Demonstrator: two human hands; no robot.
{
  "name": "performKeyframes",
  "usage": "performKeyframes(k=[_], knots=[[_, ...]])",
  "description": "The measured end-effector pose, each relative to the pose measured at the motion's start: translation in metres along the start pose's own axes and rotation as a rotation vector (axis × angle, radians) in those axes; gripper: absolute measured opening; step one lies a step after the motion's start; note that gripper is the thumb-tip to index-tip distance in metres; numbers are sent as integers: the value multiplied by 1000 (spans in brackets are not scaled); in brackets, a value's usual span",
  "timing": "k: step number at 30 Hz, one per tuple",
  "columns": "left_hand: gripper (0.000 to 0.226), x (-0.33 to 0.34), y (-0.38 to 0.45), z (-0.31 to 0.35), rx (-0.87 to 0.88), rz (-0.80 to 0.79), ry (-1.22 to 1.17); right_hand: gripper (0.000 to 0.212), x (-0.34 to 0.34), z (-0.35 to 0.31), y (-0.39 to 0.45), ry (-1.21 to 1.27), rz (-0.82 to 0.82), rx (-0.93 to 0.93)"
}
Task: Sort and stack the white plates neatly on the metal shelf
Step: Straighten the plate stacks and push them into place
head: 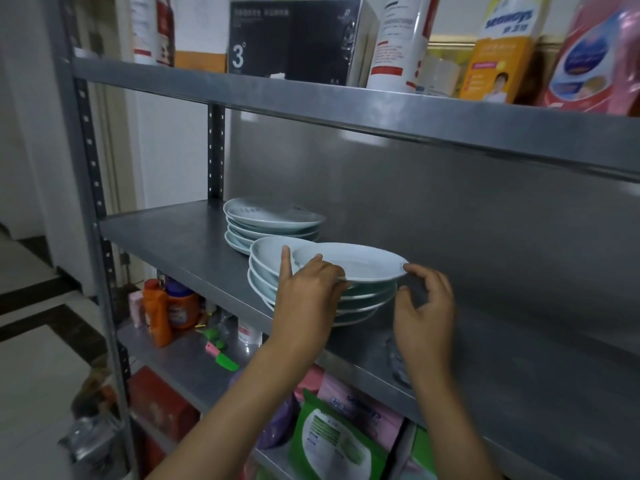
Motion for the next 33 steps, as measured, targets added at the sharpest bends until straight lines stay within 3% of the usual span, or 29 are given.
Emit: performKeyframes(k=[8,12,14,16,19,21,24,27,33], knots=[[3,-1,-10,-4,-1,-62,5,35,3,24,0,65,76,147],[23,-6,-17,-8,23,-56,-25,27,8,33,5,213,146,287],[26,-13,-26,-10,18,67,-150,22,10,39,9,306,177,423],[19,-23,-39,-15,-97,298,-357,24,15,46,13,451,116,640],[21,-23,-52,-47,-508,556,-719,52,23,48,15,812,3,877],[20,-14,-48,-75,-792,506,-945,61,26,49,14,940,-29,885],[30,-2,-34,-97,-1004,357,-1402,56,30,48,10,1026,-104,857],[58,-4,-25,-95,-1019,173,-1628,46,34,43,7,1007,-121,837],[81,-9,-21,-104,-962,-21,-1655,46,37,34,-1,988,-49,817]])
Point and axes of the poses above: each hand's wrist, its own y-axis towards the middle knuckle, its own x-axis out of the palm, z = x × y, the point moved 1 cm from there along y, towards the middle knuckle, and after that the axes turned 8 degrees about -z, right-handed, at the moved point
